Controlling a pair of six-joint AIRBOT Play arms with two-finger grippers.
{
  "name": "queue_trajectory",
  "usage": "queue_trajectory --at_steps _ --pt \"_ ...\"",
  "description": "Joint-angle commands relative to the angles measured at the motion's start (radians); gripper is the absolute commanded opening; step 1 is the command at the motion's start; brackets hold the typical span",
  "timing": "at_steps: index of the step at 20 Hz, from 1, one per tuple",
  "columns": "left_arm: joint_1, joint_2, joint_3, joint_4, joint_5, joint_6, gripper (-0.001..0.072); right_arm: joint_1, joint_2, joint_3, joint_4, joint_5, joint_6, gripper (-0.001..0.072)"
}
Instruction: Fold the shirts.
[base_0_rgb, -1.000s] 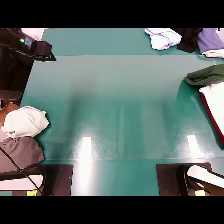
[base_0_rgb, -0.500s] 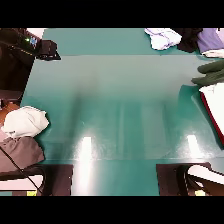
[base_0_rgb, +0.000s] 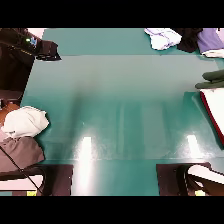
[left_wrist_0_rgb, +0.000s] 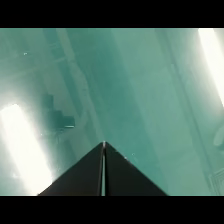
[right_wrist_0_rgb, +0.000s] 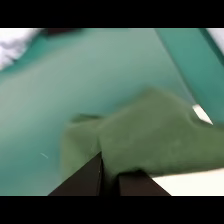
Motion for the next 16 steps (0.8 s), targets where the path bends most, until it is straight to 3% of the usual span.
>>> queue_trajectory --at_steps 1,5,10,11,13,14,16 --pt "0.0 0.0 0.0 0.0 -0.001 0.01 0.0033 -0.013 0.001 0.006 -0.276 0.119 0.148 0.0017" --pt "0.0 0.0 0.0 0.001 -0.001 0.033 0.0033 -0.013 0.001 0.004 -0.505 0.218 0.225 0.0018" --pt "0.0 0.0 0.0 0.0 -0.001 0.051 0.0033 -0.013 0.001 0.004 -0.594 0.277 0.233 0.0023" --pt "0.0 0.0 0.0 0.0 -0.001 0.051 0.0033 -0.013 0.001 0.004 -0.616 0.284 0.234 0.0097" --pt "0.0 0.0 0.0 0.0 -0.002 0.051 0.0033 -0.013 0.001 0.004 -0.655 0.29 0.236 0.0496" --pt "0.0 0.0 0.0 0.0 -0.002 0.051 0.0033 -0.013 0.001 0.004 -0.666 0.298 0.236 0.057" --pt "0.0 0.0 0.0 0.0 0.0 0.051 0.0034 -0.012 0.001 0.005 -0.652 0.304 0.241 0.0574"
